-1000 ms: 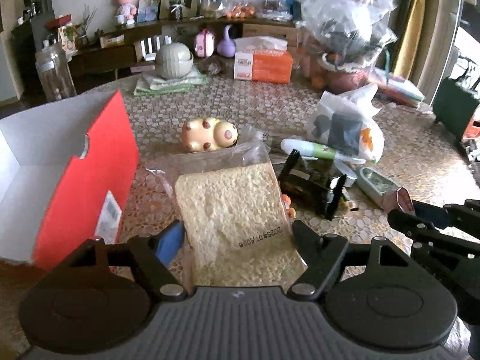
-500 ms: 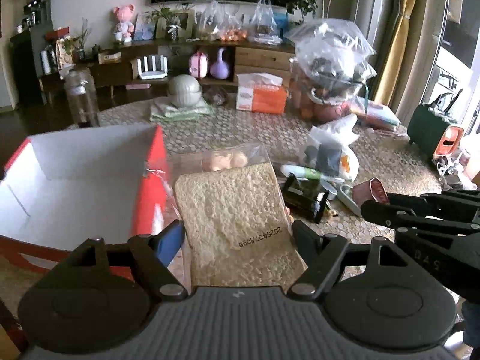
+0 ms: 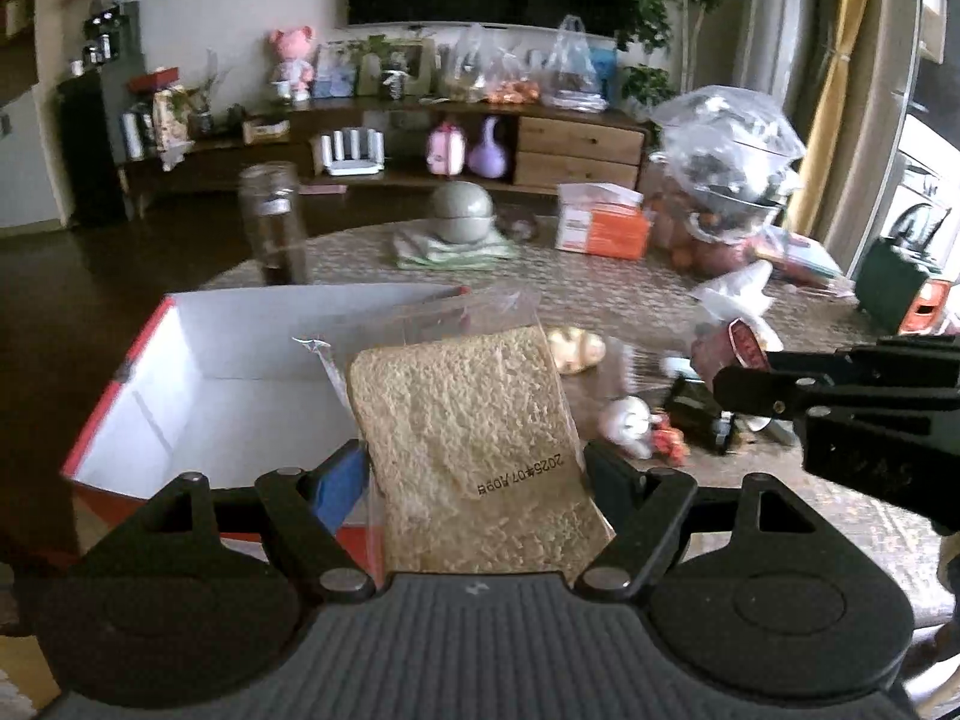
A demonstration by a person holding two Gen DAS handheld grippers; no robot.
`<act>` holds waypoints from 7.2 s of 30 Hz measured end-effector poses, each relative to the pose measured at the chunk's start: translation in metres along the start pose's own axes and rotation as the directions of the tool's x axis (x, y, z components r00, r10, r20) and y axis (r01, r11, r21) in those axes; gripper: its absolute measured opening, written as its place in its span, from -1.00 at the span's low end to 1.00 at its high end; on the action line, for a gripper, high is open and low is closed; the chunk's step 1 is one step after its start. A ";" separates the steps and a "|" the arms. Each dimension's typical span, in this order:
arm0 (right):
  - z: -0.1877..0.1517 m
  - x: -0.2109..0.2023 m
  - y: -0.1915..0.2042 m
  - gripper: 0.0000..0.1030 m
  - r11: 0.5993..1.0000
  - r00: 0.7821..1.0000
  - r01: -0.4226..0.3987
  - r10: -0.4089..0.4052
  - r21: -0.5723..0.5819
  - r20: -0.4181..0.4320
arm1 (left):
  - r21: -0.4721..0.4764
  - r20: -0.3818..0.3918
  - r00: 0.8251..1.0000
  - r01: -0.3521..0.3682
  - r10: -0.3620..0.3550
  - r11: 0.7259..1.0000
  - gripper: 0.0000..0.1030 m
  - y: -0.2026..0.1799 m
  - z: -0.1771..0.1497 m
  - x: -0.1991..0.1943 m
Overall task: Organize objects
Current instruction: 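Carry both items into the red box and open both tools to release, then withdraw both tools from the box back toward the cluttered table, then grasp the red toy figure with the left tool while the right tool grasps the grey-green case, then lift both held items and carry them over the red box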
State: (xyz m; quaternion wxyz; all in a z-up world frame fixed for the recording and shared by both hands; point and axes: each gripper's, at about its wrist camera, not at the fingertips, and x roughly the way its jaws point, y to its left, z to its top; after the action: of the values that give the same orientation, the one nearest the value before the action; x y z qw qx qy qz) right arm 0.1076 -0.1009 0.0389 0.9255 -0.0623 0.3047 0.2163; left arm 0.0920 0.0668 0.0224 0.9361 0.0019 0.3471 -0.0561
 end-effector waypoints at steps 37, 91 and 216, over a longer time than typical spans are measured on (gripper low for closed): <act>0.033 0.195 0.121 -0.60 0.987 0.938 -0.158 0.138 -0.038 -0.319 | 0.206 -0.314 0.931 -0.123 0.184 0.971 0.52 0.157 0.034 0.151; 0.022 0.024 0.037 0.22 0.979 0.973 -0.201 0.199 -0.009 -0.120 | 0.063 -0.116 0.992 -0.040 0.047 0.997 0.62 0.068 0.050 0.019; -0.109 -0.004 -0.185 0.00 0.980 0.980 0.121 -0.093 0.160 -0.175 | -0.005 -0.132 0.961 0.245 -0.244 0.969 -0.88 -0.139 -0.049 0.111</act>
State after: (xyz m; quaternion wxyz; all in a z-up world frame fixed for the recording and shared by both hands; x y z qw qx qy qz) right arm 0.1271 -0.2959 -0.0494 0.9090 -0.0175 0.3945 0.1334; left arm 0.1288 -0.0804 -0.0823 0.8970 -0.0320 0.4056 -0.1729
